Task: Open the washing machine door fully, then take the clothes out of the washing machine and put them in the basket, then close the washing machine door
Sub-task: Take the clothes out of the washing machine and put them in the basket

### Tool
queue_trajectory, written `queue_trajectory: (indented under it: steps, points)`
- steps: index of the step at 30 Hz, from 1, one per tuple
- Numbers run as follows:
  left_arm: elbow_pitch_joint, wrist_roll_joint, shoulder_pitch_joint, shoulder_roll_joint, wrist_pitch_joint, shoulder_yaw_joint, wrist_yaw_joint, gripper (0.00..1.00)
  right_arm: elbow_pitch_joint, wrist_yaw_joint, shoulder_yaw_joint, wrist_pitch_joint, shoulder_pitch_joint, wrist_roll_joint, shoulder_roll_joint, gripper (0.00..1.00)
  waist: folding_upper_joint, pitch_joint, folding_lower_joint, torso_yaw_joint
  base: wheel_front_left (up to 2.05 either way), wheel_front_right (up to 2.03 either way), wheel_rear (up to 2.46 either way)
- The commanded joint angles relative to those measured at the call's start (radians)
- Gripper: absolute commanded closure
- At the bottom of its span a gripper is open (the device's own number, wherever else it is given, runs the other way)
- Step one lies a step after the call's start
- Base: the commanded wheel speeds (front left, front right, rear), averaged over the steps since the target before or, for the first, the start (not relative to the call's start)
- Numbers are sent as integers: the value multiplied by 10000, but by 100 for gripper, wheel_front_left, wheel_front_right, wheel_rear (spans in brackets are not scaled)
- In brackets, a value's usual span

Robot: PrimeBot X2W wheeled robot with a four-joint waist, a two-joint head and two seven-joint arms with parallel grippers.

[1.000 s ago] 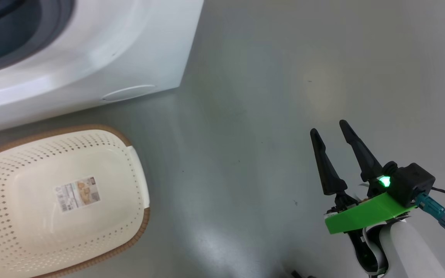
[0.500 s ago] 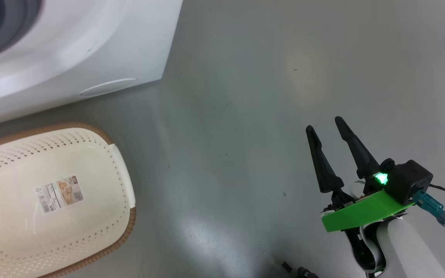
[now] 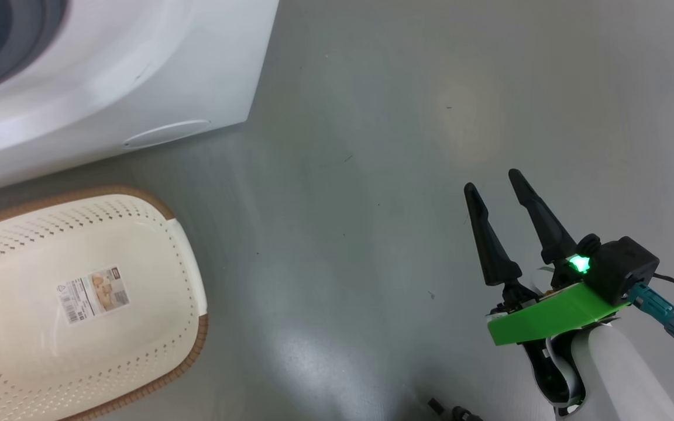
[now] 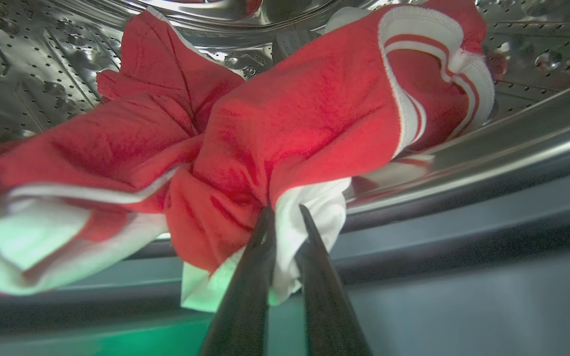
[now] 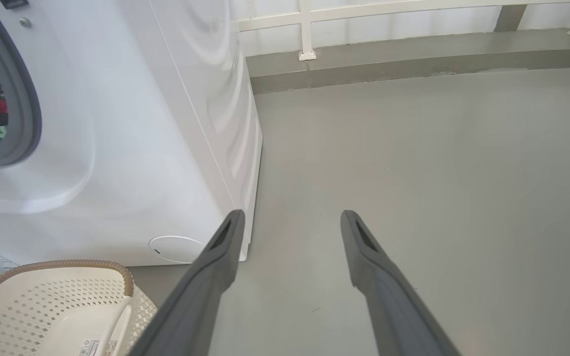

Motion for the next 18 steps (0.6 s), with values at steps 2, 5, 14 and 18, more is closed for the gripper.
queue_trajectory:
  steps: [2,5,14,18]
  points:
    - [-185,19,77,522,-17,54,78,100,-216,63,165,-64,62,28,-81,0,0,-41,-1,11,0,0,0]
    - [-269,61,122,515,-192,-15,175,100,-222,63,182,-64,69,11,-81,0,0,-111,-1,56,0,0,0]
    - [-672,-9,676,169,-1330,-64,498,100,-221,63,105,-64,196,-168,-81,0,0,-554,-1,399,0,0,0]
    - [-853,-123,1139,-98,-1902,-43,615,100,-182,63,93,-64,292,-331,-81,0,0,-874,-1,629,0,0,0]
